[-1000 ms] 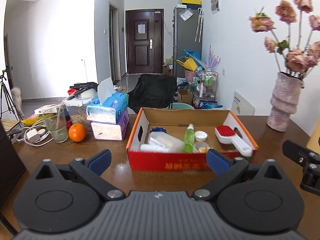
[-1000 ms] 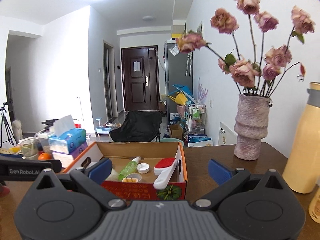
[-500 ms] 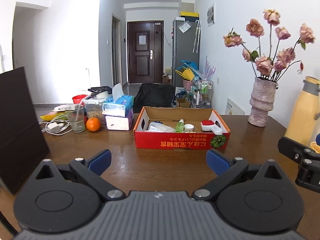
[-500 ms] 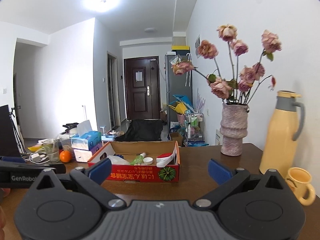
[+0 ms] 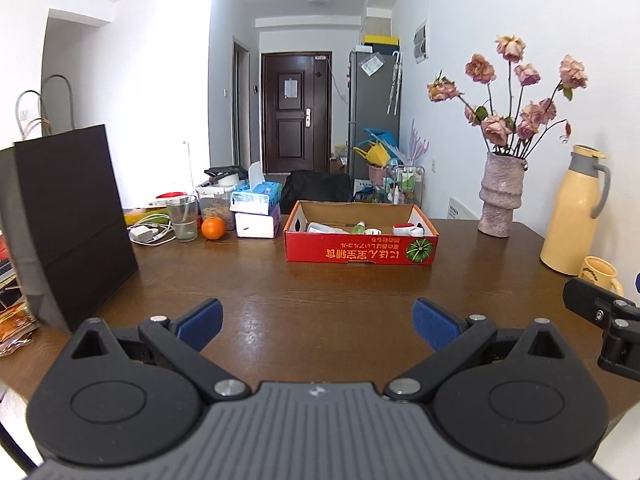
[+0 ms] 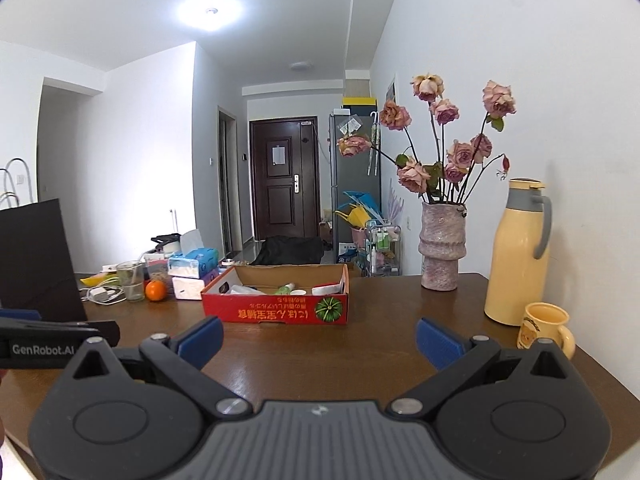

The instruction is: Organize rigid objects

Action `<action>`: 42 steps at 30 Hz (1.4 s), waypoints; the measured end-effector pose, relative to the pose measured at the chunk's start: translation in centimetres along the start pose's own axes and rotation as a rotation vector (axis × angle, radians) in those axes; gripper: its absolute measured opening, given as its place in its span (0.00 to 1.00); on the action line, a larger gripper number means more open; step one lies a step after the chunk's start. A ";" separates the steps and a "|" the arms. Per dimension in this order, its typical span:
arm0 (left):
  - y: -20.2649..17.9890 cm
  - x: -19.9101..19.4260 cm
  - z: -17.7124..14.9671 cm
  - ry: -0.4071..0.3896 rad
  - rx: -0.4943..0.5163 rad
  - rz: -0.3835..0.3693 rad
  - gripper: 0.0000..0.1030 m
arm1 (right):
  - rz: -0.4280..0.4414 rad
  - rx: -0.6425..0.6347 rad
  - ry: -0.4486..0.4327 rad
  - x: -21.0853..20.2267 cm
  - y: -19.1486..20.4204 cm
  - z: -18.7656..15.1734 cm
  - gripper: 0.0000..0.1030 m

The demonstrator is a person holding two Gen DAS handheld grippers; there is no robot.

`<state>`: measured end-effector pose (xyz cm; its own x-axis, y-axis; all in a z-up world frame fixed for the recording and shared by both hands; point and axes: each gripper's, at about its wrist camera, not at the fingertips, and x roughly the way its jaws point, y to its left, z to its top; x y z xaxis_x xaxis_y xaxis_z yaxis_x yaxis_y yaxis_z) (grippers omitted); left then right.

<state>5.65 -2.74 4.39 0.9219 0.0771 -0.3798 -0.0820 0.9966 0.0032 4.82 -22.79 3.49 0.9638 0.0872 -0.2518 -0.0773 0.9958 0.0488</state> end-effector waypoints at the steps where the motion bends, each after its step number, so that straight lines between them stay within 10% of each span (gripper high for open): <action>1: 0.0 -0.8 -0.3 -0.007 0.002 0.001 1.00 | -0.001 -0.001 -0.003 -0.8 0.0 -0.2 1.00; 42: -0.1 -3.1 -2.8 -0.001 0.007 -0.031 1.00 | -0.010 -0.025 0.015 -3.7 0.8 -2.2 1.00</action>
<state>1.77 -3.11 2.95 0.9242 0.0466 -0.3791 -0.0510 0.9987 -0.0015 0.58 -22.22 2.31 0.9606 0.0777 -0.2668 -0.0744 0.9970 0.0225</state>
